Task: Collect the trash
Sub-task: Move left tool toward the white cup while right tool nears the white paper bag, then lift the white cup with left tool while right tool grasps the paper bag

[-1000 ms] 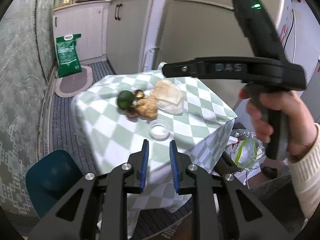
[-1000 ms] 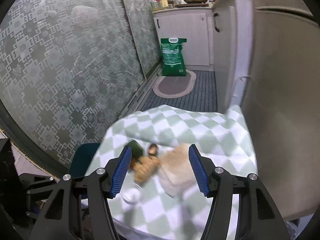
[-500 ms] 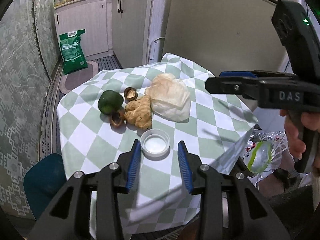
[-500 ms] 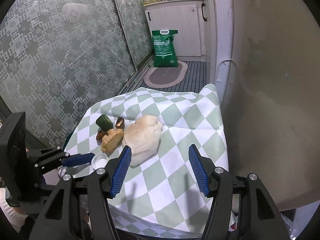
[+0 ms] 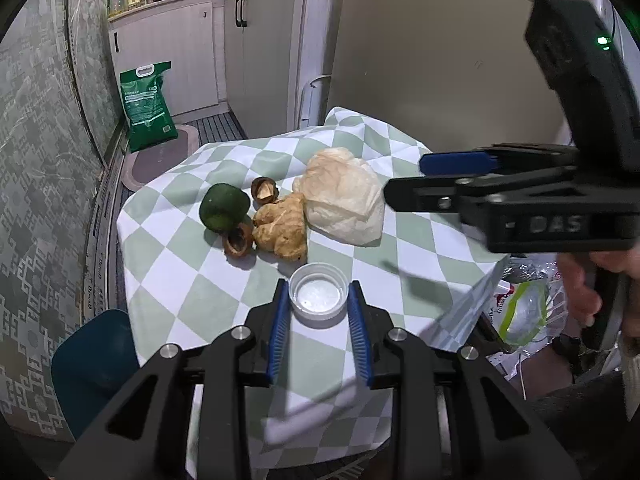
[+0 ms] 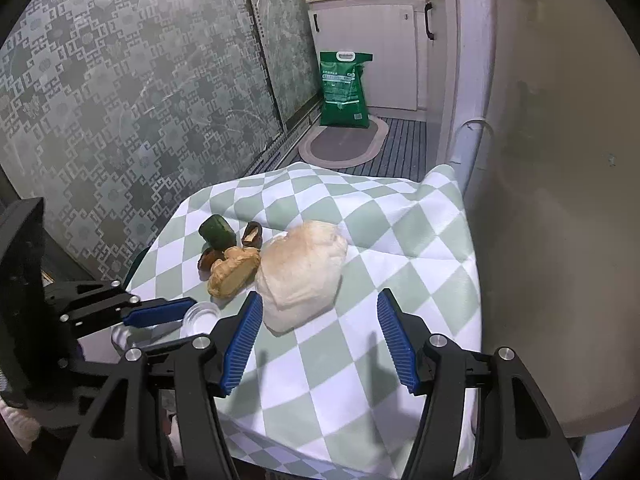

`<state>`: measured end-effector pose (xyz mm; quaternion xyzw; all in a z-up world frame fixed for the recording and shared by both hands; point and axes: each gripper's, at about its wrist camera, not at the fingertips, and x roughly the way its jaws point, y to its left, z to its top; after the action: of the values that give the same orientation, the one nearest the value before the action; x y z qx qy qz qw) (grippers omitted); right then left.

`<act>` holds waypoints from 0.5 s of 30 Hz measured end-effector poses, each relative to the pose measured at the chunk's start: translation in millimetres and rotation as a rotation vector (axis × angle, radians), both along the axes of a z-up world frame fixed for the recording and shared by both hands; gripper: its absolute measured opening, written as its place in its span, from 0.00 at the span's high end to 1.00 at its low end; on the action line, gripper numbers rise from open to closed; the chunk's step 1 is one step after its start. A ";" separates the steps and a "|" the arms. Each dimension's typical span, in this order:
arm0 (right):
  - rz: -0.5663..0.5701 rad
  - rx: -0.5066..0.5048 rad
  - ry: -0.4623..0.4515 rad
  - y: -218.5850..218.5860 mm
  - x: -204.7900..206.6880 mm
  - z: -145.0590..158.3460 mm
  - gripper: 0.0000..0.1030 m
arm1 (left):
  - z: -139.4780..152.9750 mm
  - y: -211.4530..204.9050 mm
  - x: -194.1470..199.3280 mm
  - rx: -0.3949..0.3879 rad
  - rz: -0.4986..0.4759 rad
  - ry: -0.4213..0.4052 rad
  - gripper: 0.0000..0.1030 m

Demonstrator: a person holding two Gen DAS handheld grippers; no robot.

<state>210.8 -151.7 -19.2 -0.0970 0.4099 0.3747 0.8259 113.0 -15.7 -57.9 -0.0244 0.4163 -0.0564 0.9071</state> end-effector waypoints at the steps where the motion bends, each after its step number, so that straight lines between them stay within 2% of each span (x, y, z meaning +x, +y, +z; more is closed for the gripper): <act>1: -0.001 -0.005 0.001 2.8 0.5 -0.9 0.41 | 1.2 0.9 -2.3 -0.003 0.000 -0.001 0.69; 11: -0.016 -0.051 0.000 30.0 8.0 -7.3 0.42 | 23.9 26.5 -25.3 -0.051 0.029 -0.052 0.69; 15: -0.019 -0.084 0.010 36.4 11.3 -15.1 0.48 | 33.0 38.3 -34.2 -0.072 0.044 -0.076 0.69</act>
<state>222.1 -115.3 -34.3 -0.1258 0.4304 0.3501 0.8224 78.8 22.6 -24.9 -0.0642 0.3787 -0.0522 0.9218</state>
